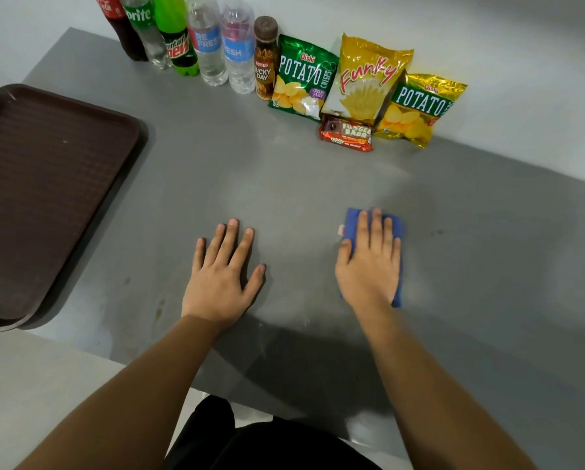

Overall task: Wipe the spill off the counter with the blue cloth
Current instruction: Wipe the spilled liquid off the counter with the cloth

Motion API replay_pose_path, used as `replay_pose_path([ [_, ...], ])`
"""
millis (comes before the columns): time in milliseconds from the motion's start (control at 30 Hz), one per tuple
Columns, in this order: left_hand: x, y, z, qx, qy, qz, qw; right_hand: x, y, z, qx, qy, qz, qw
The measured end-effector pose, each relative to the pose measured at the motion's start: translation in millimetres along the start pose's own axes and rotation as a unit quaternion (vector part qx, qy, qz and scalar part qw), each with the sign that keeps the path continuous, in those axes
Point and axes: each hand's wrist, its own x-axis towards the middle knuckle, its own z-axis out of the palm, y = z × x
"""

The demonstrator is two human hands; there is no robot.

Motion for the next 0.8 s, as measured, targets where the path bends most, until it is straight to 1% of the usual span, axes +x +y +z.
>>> replay_pose_path([
  [133, -1, 1, 0, -0.004, 0.008, -0.001, 1.0, 23, -1, -1, 0.01, -0.033, -0.078, 0.996],
  [200, -1, 1, -1, -0.002, 0.008, -0.002, 1.0, 46, 8, -4, 0.01, -0.043, -0.092, 0.995],
  [333, -1, 0, 0, -0.001, 0.008, -0.003, 1.0, 85, 36, -12, 0.016, -0.041, -0.044, 0.998],
  [467, -2, 0, 1, 0.002, 0.011, -0.002, 1.0, 89, 69, -20, 0.015, -0.033, 0.015, 0.999],
  [667, 0, 0, 2, -0.001, 0.015, -0.003, 1.0, 48, 93, -24, 0.03, 0.0, 0.067, 0.997],
  [800, 0, -2, 4, 0.0, 0.016, 0.0, 1.0, 2, 85, -23, 0.018, 0.005, 0.067, 0.998],
])
